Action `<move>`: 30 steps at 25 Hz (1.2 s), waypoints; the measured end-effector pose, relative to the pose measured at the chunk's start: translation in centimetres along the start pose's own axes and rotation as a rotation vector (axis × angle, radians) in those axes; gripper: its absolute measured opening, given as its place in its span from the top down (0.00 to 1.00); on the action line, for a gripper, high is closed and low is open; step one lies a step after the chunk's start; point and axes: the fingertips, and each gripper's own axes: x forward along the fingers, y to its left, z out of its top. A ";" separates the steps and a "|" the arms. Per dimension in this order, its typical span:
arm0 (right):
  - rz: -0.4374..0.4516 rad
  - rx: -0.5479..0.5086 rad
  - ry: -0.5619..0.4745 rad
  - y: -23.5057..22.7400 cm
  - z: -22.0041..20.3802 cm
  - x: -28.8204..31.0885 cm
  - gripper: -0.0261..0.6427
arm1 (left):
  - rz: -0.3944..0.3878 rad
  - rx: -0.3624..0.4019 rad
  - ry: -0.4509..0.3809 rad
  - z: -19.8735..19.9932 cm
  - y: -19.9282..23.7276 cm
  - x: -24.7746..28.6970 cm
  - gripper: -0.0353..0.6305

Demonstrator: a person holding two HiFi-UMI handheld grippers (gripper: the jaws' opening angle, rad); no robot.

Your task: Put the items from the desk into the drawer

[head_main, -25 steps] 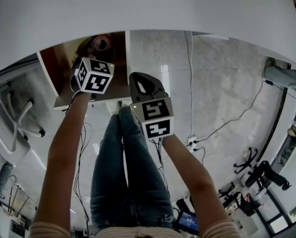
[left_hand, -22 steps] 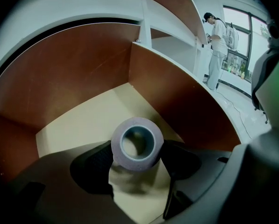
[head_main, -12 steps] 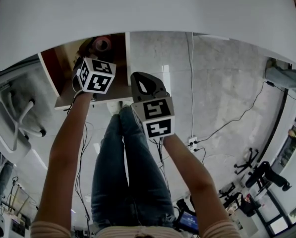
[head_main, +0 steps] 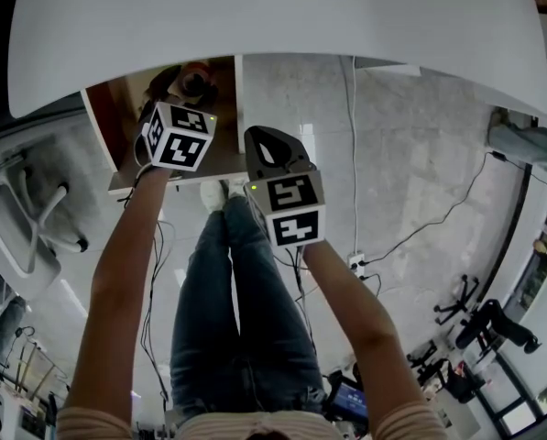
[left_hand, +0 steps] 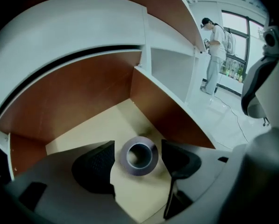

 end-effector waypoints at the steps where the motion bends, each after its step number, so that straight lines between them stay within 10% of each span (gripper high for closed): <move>1: -0.001 -0.001 -0.004 0.1 0.2 -0.2 0.94 | -0.003 -0.002 -0.002 0.2 0.1 -0.3 0.47; 7: -0.008 -0.016 -0.041 1.1 1.8 -1.8 0.94 | -0.025 -0.021 -0.022 1.2 0.0 -2.9 0.49; 21: -0.023 -0.062 -0.134 7.6 7.8 -4.1 0.94 | -0.026 -0.170 -0.178 1.7 4.1 -12.7 0.91; 30: 0.048 -0.019 -0.258 10.1 11.6 -7.4 0.94 | -0.075 -0.226 -0.329 4.6 5.1 -20.0 0.93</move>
